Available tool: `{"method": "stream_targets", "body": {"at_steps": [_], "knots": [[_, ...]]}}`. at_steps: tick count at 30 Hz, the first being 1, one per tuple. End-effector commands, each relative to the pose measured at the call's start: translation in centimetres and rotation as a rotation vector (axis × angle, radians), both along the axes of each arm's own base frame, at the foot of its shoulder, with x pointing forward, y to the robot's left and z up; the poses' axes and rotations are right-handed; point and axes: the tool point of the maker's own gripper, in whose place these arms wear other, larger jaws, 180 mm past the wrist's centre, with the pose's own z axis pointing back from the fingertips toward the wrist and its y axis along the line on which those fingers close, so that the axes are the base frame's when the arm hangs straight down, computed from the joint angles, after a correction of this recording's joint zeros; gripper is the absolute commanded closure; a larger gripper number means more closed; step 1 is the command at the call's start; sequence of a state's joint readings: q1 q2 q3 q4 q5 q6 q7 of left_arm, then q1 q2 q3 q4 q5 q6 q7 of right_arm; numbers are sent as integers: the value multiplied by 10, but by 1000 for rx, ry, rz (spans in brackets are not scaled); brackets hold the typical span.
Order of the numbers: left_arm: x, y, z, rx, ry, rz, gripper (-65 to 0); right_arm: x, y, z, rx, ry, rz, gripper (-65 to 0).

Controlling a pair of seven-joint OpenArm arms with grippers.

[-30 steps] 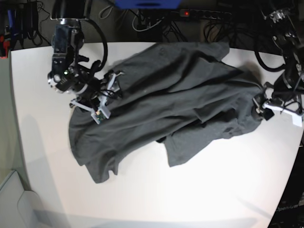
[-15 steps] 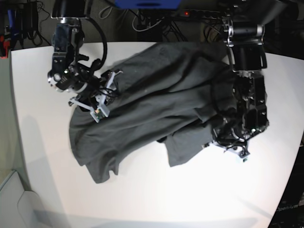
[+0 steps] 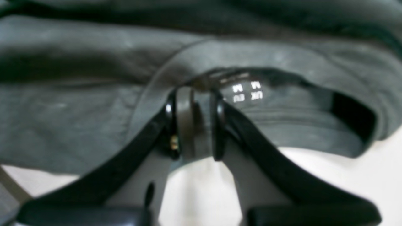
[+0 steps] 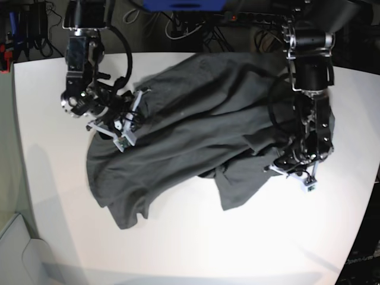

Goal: Layout the t-shirt on the table in an organized manner, then fold the t-shirt properly
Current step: 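Grasp the grey shirt with both grippers and pull it flat, then release, then lower both grippers to grasp the shirt edges again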

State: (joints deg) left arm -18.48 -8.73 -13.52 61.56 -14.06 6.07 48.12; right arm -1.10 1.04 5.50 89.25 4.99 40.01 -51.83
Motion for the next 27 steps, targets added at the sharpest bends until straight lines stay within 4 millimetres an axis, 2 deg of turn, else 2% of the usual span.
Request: {"method": "stream_targets", "body": {"at_steps": [1, 3, 7, 11, 14, 18, 23, 25, 27], "knots": [[-1, 26, 6, 34, 4, 49, -1, 12, -3, 8, 6, -33, -2, -69], [-17, 46, -2, 28, 25, 109, -1, 15, -9, 2, 5, -27, -5, -69], [-32, 86, 3, 51, 22, 191, -1, 25, -26, -3, -12, -27, -13, -69], [-55, 117, -1, 78, 48, 244, -1, 36, -48, -10, -45, -1, -26, -69], [-71, 134, -3, 88, 58, 276, -1, 47, -61, -3, -65, -25, -32, -69], [-74, 145, 25, 111, -7, 301, -1, 65, -79, 20, -97, -95, -49, -69], [-66, 150, 91, 122, -127, 316, -1, 80, -114, 57, -113, -189, -158, -69], [-67, 152, 113, 130, -165, 324, -1, 80, -119, 73, -136, -220, -167, -69], [-64, 149, 132, 137, -203, 315, -1, 78, -106, 84, -131, -250, -156, -69]]}}
